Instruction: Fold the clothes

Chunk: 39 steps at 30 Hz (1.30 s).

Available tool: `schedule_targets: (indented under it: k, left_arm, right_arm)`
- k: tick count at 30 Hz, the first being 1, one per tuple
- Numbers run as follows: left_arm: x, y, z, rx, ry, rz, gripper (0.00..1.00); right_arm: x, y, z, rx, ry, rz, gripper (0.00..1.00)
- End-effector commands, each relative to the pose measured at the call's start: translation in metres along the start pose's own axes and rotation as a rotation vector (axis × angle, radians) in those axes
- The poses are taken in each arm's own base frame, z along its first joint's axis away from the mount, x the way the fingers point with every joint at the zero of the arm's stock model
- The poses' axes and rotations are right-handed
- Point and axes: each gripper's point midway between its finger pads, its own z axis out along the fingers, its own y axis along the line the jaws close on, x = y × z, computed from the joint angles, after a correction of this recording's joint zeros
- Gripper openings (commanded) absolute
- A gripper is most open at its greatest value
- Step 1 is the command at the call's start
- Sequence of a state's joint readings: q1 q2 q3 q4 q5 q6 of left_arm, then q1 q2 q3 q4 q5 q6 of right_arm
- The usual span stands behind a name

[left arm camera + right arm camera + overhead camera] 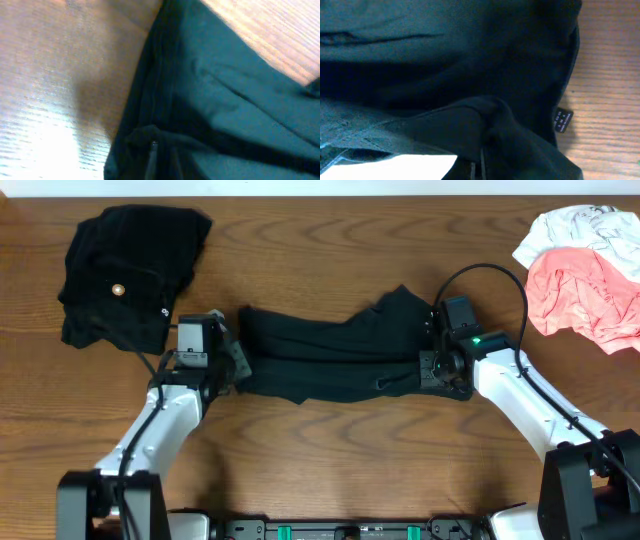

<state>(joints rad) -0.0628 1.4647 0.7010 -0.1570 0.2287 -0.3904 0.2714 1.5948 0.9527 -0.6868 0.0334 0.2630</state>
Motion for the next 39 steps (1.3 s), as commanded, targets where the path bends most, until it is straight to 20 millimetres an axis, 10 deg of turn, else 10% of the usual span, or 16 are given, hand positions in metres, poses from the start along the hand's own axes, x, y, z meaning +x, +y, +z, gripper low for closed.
schedule_targets:
  k: [1,3,14,21,39]
  left_arm:
    - [-0.003,0.002,0.005,-0.018,0.006,-0.014,0.4]
    - [-0.006,0.0,0.002,-0.011,-0.009,-0.01,0.5]
    - [-0.074,-0.031,-0.063,0.028,-0.307,0.173,0.85]
    - [-0.095,-0.044,-0.068,0.057,-0.401,0.274,0.86]
    - [-0.08,-0.051,0.041,0.139,-0.106,0.349,0.86]
  right_arm:
    - [-0.006,-0.004,-0.002,0.014,-0.015,0.007,0.4]
    - [-0.006,-0.005,-0.003,0.014,-0.014,0.009,0.63]
    - [-0.068,-0.006,-0.083,-0.042,-0.308,0.046,0.82]
    - [-0.097,0.0,-0.104,-0.076,-0.451,0.047,0.9]
    - [-0.14,0.025,-0.037,-0.266,-0.456,-0.035,0.87]
